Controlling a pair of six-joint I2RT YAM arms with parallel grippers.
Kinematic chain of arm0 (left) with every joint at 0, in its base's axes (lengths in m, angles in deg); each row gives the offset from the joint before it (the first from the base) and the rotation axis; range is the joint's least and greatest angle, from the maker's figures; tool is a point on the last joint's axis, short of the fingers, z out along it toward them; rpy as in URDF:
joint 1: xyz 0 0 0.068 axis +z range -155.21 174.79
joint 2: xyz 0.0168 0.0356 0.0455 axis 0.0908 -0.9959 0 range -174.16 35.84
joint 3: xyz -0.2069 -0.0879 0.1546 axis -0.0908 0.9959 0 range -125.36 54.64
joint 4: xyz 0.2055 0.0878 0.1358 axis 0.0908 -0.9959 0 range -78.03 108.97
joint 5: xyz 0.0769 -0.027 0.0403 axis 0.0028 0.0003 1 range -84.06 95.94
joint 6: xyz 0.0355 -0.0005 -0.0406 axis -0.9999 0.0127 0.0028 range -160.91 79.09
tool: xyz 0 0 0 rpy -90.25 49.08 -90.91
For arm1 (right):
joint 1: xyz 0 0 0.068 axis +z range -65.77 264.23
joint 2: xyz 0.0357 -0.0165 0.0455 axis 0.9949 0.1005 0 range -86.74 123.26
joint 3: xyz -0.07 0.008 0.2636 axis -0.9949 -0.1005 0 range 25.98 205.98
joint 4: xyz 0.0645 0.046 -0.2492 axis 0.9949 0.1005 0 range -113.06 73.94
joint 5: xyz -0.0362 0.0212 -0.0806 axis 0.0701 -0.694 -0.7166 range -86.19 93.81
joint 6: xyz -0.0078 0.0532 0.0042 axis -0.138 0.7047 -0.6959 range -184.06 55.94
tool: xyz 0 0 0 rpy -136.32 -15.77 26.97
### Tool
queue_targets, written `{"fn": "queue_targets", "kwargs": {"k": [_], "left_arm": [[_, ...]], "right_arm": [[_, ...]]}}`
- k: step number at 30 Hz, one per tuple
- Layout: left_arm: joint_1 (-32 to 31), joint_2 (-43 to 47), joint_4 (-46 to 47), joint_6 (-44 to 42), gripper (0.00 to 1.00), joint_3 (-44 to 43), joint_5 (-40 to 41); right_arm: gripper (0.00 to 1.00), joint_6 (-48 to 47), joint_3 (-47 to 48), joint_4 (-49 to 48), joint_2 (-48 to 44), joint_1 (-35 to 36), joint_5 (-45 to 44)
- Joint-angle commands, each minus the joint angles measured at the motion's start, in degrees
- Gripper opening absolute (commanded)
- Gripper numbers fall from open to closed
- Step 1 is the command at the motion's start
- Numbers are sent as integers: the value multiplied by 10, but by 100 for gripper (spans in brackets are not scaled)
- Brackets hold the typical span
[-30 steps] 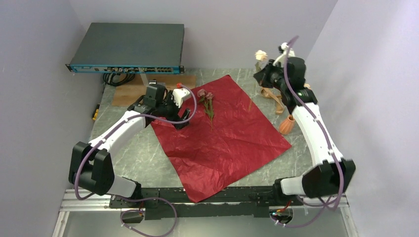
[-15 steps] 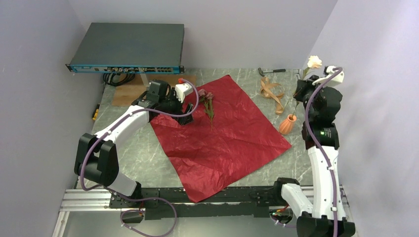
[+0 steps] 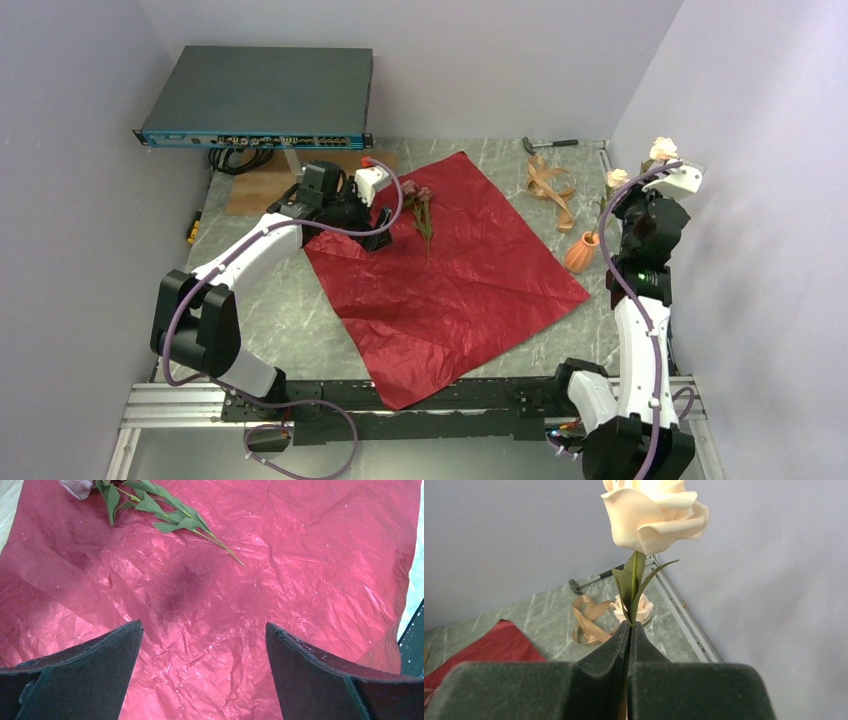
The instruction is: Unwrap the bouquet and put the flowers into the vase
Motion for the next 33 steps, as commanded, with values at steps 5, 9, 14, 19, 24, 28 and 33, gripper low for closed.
{"fn": "queue_targets", "kwargs": {"k": [5, 9, 14, 19, 24, 28, 33], "left_arm": [[-3, 1, 22, -4, 99, -8, -11], [-3, -2, 24, 2, 99, -7, -13], [-3, -4, 28, -2, 99, -3, -13], [-3, -7, 27, -5, 99, -4, -12], [-3, -7, 28, -9, 99, -1, -11], [-3, -8, 29, -9, 99, 1, -12], [-3, -13, 31, -10, 99, -2, -10]], "right_arm": [[0, -15, -26, -132, 34, -9, 3], [0, -10, -30, -151, 52, -9, 12], [0, -24, -40, -180, 78, -9, 20], [0, -36, -55, -195, 96, -9, 25], [0, -38, -66, -206, 115, -9, 30], [0, -39, -73, -213, 130, -9, 39], [0, -37, -89, -214, 136, -9, 42]]}}
